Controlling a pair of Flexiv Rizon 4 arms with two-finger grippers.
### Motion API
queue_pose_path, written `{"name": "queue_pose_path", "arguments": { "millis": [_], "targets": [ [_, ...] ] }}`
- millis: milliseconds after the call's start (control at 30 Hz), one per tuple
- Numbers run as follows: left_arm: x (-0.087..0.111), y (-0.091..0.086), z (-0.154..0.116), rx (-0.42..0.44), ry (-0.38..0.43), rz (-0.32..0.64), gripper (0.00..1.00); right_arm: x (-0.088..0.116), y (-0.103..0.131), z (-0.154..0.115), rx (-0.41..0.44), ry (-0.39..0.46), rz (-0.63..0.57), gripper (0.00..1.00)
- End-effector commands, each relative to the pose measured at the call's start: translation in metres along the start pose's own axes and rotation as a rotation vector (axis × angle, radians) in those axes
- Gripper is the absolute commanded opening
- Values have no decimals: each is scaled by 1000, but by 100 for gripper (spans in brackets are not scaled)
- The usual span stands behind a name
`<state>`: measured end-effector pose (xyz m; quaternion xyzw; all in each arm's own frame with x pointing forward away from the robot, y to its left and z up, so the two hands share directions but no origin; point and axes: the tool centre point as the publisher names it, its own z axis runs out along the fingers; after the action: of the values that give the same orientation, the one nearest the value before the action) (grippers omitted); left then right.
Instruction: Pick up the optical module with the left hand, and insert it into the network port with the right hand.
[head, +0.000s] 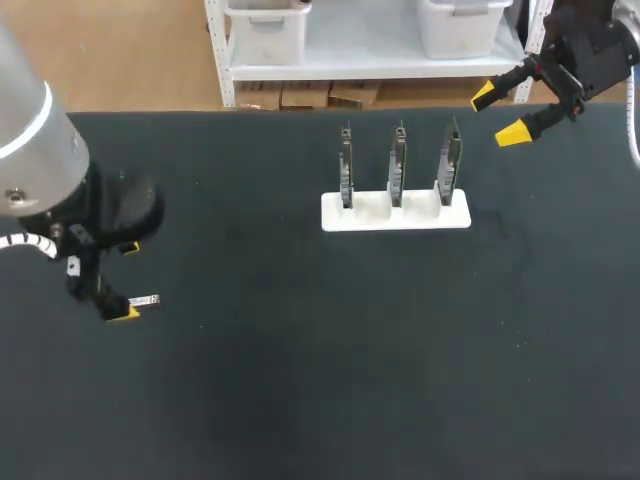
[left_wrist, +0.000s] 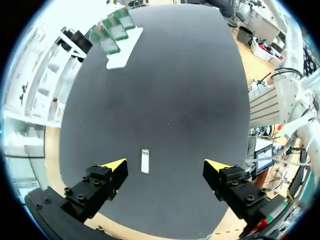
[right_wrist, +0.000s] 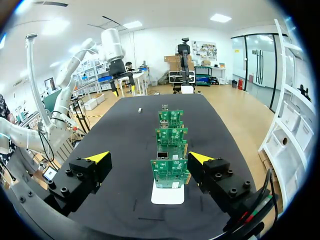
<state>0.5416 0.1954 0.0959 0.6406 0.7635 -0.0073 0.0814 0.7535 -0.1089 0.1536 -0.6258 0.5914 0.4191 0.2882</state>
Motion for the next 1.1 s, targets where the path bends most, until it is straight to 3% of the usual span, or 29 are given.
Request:
{"name": "queue_pose_path", "arguments": {
  "millis": [33, 200, 467, 1100],
  "targets": [
    [-3, 12, 15, 40, 18, -13, 100, 0, 2, 1, 6, -1, -2, 100],
    [-1, 13, 30, 52, 31, -24, 100, 0, 2, 1, 6, -1, -2, 100],
    [1, 12, 49, 16, 30, 43, 100, 0, 2, 1, 6, -1, -2, 100],
    [27, 32, 73, 4, 120, -16, 100, 0, 2, 1, 6, -1, -2, 100]
  ]
}}
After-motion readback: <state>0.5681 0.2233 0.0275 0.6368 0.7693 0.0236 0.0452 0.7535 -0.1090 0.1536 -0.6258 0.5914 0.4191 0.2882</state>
